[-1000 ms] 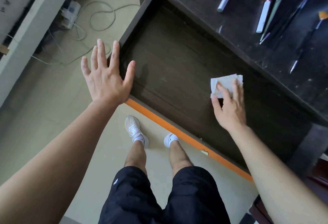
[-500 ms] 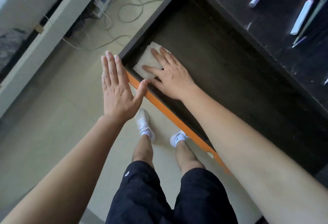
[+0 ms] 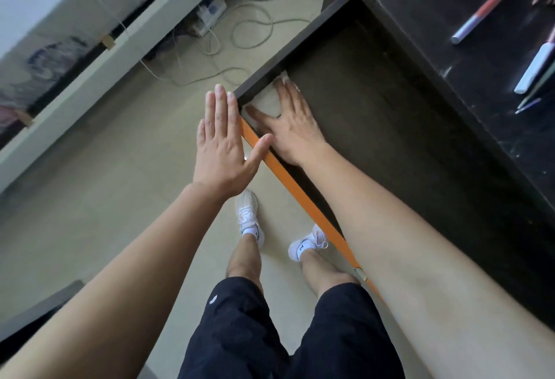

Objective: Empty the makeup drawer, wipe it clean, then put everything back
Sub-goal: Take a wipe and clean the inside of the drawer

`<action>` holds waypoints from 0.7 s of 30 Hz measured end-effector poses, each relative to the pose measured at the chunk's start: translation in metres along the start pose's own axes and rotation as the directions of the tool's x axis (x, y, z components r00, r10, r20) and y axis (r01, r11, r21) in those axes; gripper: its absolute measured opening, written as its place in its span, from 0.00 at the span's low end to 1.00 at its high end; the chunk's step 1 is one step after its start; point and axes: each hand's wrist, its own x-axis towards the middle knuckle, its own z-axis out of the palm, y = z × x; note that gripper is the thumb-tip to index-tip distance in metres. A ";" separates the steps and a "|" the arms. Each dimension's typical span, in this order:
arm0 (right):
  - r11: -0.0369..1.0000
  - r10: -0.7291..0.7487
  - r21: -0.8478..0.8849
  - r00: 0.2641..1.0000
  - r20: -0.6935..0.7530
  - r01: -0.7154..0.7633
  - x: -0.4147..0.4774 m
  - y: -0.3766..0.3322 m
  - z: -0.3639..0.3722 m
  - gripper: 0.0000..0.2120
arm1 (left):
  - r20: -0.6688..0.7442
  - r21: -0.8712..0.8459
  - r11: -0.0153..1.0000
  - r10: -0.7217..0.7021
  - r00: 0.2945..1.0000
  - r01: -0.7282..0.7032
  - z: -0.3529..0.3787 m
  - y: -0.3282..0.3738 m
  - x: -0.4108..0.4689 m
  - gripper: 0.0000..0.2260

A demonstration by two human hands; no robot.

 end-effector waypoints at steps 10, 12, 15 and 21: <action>0.873 0.478 0.139 0.877 -0.048 -0.468 0.002 0.089 -0.044 0.25 | 0.012 0.009 1.000 0.008 1.000 -0.008 0.002 -0.001 -0.001 0.40; 0.912 0.405 0.099 0.913 -0.055 -0.398 0.001 0.075 -0.039 0.25 | 0.012 0.000 1.000 0.011 1.000 -0.011 0.003 -0.002 -0.001 0.39; 0.989 0.144 0.034 0.989 -0.031 -0.143 -0.001 0.029 -0.015 0.26 | 0.021 -0.006 0.999 0.035 0.999 -0.034 0.001 -0.006 -0.001 0.39; 0.981 -0.111 -0.161 0.993 -0.026 0.106 0.002 -0.002 -0.002 0.27 | 0.043 0.094 0.990 0.097 0.994 -0.101 -0.006 -0.020 0.002 0.38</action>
